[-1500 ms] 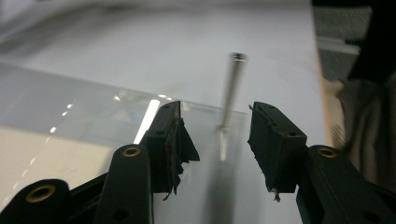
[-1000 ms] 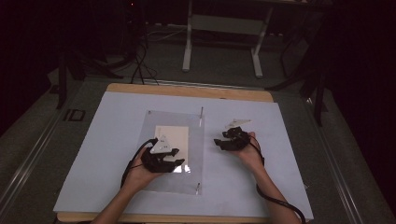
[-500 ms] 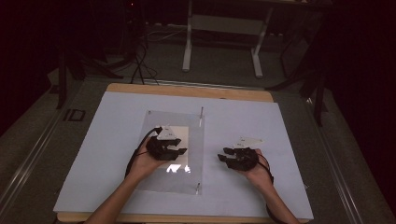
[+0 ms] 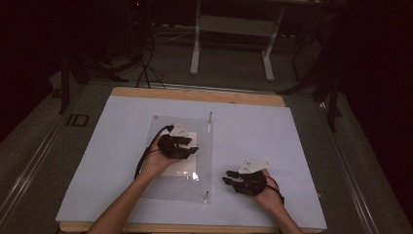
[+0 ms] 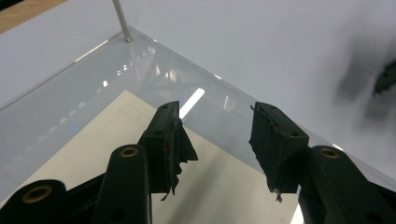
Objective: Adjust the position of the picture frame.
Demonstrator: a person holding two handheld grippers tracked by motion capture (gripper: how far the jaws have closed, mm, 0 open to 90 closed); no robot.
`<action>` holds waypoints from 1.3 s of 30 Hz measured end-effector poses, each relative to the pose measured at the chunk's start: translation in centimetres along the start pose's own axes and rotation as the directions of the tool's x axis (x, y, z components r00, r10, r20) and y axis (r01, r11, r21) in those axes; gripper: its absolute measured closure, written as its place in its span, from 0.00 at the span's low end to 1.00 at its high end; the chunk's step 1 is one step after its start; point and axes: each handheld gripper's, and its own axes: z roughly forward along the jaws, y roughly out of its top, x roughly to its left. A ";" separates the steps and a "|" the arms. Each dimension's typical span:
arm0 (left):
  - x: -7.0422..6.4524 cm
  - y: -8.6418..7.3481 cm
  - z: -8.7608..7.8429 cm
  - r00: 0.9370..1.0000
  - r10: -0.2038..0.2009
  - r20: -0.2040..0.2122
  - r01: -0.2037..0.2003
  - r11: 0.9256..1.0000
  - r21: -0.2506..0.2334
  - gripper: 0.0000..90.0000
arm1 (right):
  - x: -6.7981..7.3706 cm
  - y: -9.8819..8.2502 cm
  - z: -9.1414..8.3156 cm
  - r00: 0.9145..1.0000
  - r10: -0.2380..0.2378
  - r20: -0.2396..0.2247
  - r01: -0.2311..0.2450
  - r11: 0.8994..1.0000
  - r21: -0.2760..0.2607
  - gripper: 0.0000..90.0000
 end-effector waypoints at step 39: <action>2.6 1.4 4.3 0.998 -0.057 -0.041 0.059 0.997 0.053 0.57 | 6.2 1.0 2.9 0.962 -0.181 -0.206 0.175 0.984 -0.045 0.84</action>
